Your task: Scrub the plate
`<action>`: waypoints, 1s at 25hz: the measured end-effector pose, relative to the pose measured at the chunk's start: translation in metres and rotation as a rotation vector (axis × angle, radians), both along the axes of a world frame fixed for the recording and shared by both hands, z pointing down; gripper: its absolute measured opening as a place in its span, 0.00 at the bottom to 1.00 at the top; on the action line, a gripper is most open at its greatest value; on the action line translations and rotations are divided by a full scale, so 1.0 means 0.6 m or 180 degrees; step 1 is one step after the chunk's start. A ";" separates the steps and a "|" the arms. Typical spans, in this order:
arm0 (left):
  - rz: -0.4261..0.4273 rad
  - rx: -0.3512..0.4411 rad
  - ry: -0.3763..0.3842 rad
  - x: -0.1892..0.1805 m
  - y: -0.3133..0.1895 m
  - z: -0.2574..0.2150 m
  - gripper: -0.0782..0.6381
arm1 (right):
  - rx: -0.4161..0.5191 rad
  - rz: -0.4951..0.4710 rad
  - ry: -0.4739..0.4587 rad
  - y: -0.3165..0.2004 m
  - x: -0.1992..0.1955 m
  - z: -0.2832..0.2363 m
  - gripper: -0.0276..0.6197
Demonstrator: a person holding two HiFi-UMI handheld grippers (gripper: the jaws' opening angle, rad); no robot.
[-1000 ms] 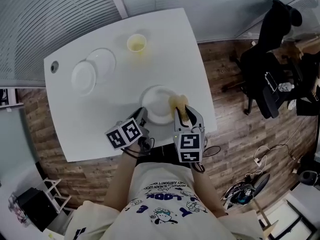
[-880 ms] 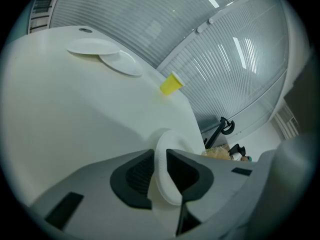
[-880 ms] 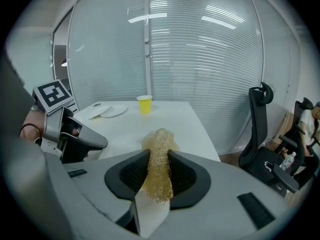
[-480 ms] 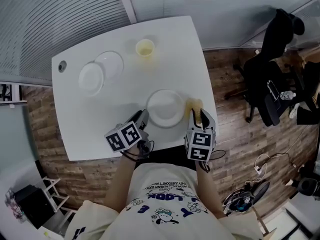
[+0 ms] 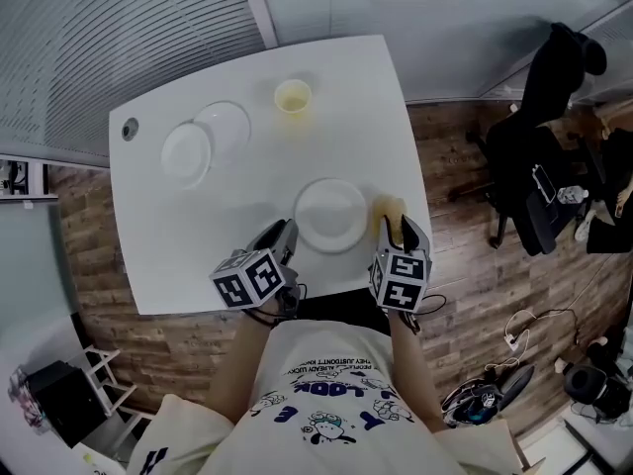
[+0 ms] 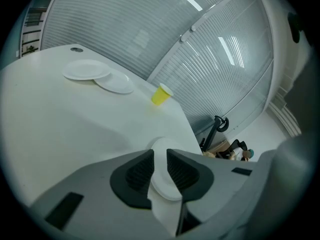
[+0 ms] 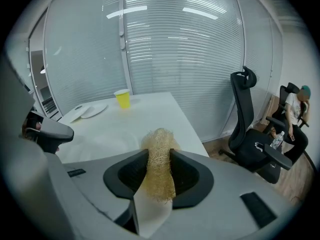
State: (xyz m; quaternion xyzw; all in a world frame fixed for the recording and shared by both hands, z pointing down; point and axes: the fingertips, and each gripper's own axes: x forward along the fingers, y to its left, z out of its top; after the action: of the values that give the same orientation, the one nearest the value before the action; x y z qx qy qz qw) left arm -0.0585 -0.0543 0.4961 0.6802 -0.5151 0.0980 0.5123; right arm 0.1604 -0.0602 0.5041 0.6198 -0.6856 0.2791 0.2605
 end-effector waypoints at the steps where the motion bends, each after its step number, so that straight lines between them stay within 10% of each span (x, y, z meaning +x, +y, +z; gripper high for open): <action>1: 0.0043 0.0010 0.0000 0.005 0.002 -0.002 0.25 | 0.0003 0.0011 -0.0018 0.000 0.000 0.000 0.23; 15: 0.0312 0.0307 -0.0237 0.040 -0.012 -0.047 0.19 | 0.0638 0.0110 -0.0107 -0.012 0.011 -0.109 0.40; 19: 0.0414 0.0862 -0.0541 0.046 -0.043 -0.120 0.17 | 0.1306 0.0009 -0.0209 -0.033 -0.004 -0.234 0.38; 25: 0.0558 0.1989 -0.1346 0.067 -0.078 -0.256 0.14 | 0.1996 -0.0055 -0.0183 -0.043 -0.031 -0.348 0.08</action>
State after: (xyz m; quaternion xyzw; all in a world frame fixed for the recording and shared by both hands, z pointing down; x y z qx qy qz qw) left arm -0.0185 -0.1012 0.3426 0.8097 -0.5543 0.1178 0.1525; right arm 0.1420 -0.0862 0.2950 0.6559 -0.7506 0.0693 0.0396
